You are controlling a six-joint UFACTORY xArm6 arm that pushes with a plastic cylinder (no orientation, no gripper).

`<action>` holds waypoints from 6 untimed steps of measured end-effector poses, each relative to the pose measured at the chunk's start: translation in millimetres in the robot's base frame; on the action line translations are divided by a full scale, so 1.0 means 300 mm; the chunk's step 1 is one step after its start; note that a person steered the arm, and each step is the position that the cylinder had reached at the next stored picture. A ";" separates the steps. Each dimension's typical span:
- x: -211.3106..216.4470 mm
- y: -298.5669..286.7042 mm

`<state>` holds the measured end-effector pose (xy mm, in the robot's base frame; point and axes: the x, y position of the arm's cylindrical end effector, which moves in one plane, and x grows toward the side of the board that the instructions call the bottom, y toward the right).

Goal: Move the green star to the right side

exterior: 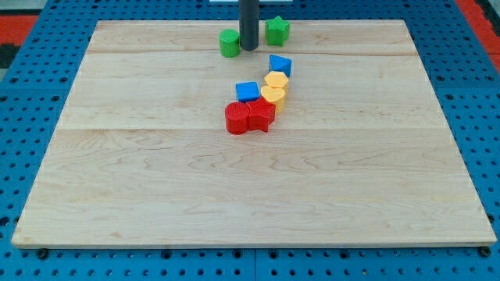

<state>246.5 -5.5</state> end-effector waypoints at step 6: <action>-0.092 0.149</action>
<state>219.0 39.2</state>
